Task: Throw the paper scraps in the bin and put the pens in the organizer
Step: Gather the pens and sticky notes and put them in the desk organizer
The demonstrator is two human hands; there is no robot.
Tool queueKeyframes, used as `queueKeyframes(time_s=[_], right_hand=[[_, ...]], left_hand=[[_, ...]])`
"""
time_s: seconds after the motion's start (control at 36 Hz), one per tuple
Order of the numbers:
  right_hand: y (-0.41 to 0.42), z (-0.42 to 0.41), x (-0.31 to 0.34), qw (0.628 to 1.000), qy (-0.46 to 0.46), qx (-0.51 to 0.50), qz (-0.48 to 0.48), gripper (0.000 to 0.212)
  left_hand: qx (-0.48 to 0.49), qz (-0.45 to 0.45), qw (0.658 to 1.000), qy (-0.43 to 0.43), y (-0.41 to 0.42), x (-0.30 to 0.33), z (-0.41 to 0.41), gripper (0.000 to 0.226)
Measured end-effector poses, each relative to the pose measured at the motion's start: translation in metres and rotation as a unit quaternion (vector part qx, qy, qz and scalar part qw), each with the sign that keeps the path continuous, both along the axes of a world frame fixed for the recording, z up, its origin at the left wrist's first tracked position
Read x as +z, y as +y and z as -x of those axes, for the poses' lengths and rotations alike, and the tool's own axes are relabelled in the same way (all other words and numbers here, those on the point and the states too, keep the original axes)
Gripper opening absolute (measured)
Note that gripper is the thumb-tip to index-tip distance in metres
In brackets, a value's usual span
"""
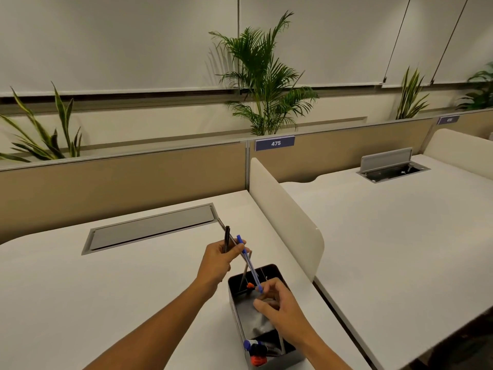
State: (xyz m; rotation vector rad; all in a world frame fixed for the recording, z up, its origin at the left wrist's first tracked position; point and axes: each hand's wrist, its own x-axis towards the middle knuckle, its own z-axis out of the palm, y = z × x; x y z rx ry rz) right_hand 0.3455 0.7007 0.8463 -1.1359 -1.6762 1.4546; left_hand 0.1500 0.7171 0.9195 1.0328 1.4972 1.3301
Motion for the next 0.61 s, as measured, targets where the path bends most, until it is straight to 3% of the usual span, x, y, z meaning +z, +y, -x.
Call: queueKeyframes(time_s=[0.19,0.33,0.61], right_hand=[[0.004,0.0,-0.002,1.0,0.024,-0.006,0.006,0.037],[0.012,0.004,0.0,0.998,0.025,-0.053,-0.011,0.027],[0.035,0.028,0.018,0.988,-0.079,-0.103,-0.089,0.032]], left_hand=[[0.03,-0.022,0.999,0.002,0.005,0.003,-0.001,0.01],[0.054,-0.022,0.998,-0.002,0.007,0.001,-0.001,0.007],[0.024,-0.022,0.998,0.049,0.008,-0.012,0.0,0.006]])
